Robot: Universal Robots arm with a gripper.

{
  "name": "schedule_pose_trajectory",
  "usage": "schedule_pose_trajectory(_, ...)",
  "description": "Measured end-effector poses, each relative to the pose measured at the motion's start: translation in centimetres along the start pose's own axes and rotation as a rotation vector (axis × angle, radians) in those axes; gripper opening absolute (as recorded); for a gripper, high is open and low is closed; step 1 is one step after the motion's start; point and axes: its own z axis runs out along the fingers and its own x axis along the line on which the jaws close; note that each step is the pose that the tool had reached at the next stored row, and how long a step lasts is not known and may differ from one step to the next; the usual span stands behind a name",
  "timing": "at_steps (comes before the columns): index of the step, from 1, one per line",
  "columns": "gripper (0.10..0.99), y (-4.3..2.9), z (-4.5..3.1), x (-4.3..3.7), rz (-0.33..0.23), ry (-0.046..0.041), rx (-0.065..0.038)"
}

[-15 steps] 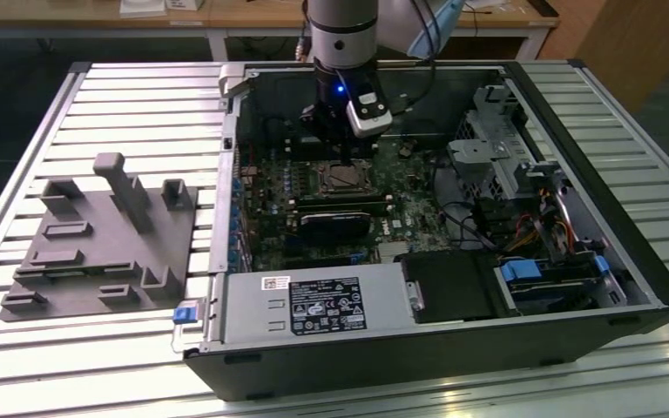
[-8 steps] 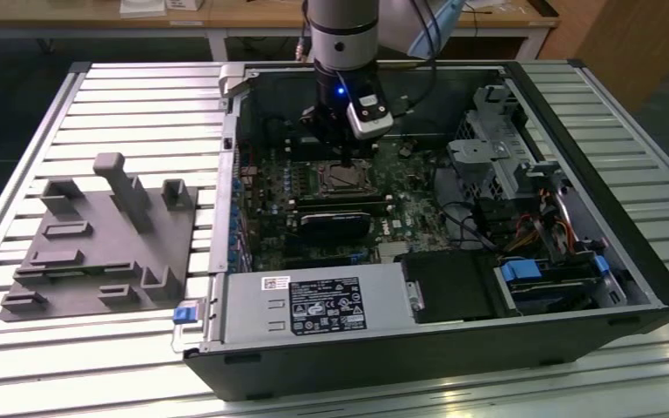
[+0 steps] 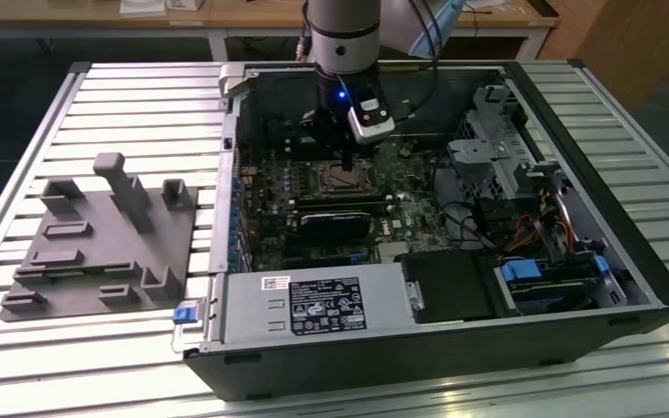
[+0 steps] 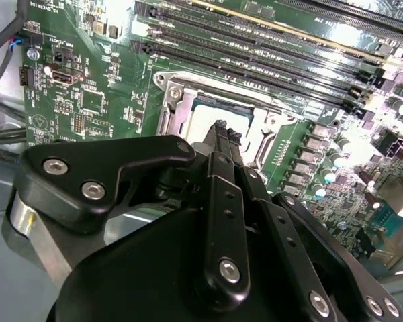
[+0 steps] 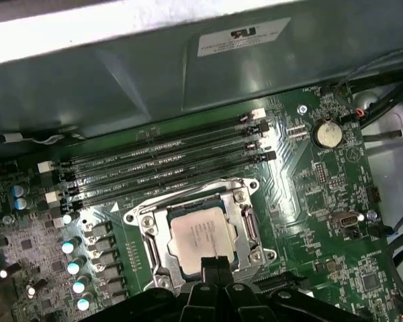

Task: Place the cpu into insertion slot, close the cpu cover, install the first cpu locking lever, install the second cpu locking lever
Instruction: 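Install the second cpu locking lever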

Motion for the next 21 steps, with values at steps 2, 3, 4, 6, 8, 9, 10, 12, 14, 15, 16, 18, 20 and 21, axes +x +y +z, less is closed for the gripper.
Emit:
schedule_pose_trajectory(2, 0.106, -0.01, -0.12, -0.02, 0.000, 0.0001, 0.000)
schedule_pose_trajectory(3, 0.106, -0.02, -0.17, -0.03, 0.000, 0.0000, 0.000)
schedule_pose_trajectory(4, 0.106, -0.04, -0.18, -0.04, 0.000, 0.0000, 0.000)
schedule_pose_trajectory(6, 0.106, -0.14, -0.19, -0.07, 0.000, -0.0001, 0.000)
schedule_pose_trajectory(8, 0.106, -0.40, -0.19, -0.14, 0.000, 0.0000, 0.000)
schedule_pose_trajectory(9, 0.106, -0.56, -0.19, -0.19, 0.000, 0.0000, 0.000)
schedule_pose_trajectory(10, 0.106, -0.74, -0.19, -0.25, 0.000, 0.0000, 0.000)
schedule_pose_trajectory(12, 0.106, -1.08, -0.18, -0.38, 0.000, 0.0001, 0.000)
schedule_pose_trajectory(14, 0.106, -1.34, -0.18, -0.51, 0.000, 0.0004, 0.000)
schedule_pose_trajectory(15, 0.106, -1.40, -0.17, -0.54, 0.000, 0.0004, 0.000)
schedule_pose_trajectory(16, 0.106, -1.43, -0.17, -0.57, 0.000, 0.0005, 0.000)
schedule_pose_trajectory(18, 0.106, -1.47, -0.16, -0.60, 0.000, 0.0006, 0.000)
schedule_pose_trajectory(20, 0.106, -1.50, -0.17, -0.63, 0.000, 0.0006, 0.000)
schedule_pose_trajectory(21, 0.106, -1.51, -0.17, -0.63, 0.000, 0.0007, 0.000)
